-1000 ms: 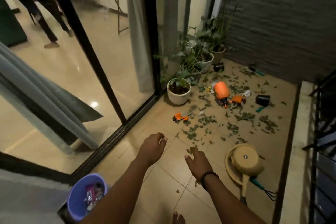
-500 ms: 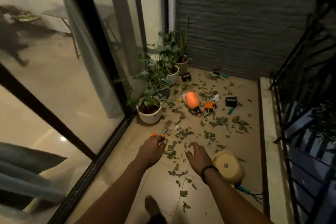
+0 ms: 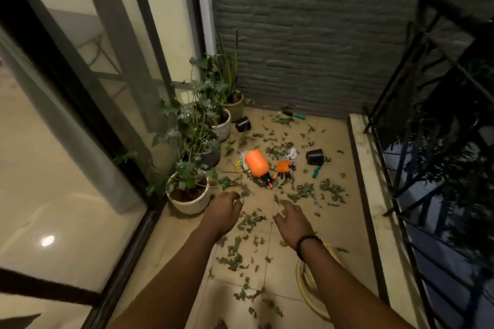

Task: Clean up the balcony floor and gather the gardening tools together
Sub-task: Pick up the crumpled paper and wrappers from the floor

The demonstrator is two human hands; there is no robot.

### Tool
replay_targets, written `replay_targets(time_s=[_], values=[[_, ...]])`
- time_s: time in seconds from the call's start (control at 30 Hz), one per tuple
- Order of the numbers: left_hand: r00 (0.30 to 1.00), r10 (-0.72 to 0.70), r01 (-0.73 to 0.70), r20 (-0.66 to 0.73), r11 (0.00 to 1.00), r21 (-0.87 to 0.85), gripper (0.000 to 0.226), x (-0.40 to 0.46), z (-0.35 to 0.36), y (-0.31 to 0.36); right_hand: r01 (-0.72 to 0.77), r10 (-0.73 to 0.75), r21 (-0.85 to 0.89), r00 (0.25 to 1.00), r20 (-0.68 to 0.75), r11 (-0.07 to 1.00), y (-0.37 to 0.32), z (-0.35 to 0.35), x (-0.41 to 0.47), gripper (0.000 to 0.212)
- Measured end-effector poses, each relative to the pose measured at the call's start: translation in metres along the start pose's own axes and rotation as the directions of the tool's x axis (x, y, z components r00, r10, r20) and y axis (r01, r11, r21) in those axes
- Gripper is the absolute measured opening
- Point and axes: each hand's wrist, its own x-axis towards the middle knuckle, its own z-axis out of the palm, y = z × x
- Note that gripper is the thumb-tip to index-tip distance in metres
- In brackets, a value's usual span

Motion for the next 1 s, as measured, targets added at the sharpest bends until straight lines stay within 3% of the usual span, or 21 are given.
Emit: replay_targets(time_s=[0.3,0.63,1.0], values=[[0.999,-0.002,0.001,-0.051,1.0,-0.013,0.036,0.112,-0.01,0.005,-0.001,0.0,-0.023,0.999,-0.04,1.0,-0.021,-0.056,0.102,0.053],[0.993,-0.103,0.103,-0.066,0.995,0.011,0.035,0.232,-0.004,0.036,0.016,-0.015,-0.016,1.0,0.008,1.0,-0.007,-0.116,0.219,0.047],[0.993,-0.111,0.111,-0.037,0.994,-0.005,0.034,0.316,-0.002,0.048,-0.025,0.027,-0.037,0.998,0.049,0.999,-0.008,-0.137,0.294,0.046]])
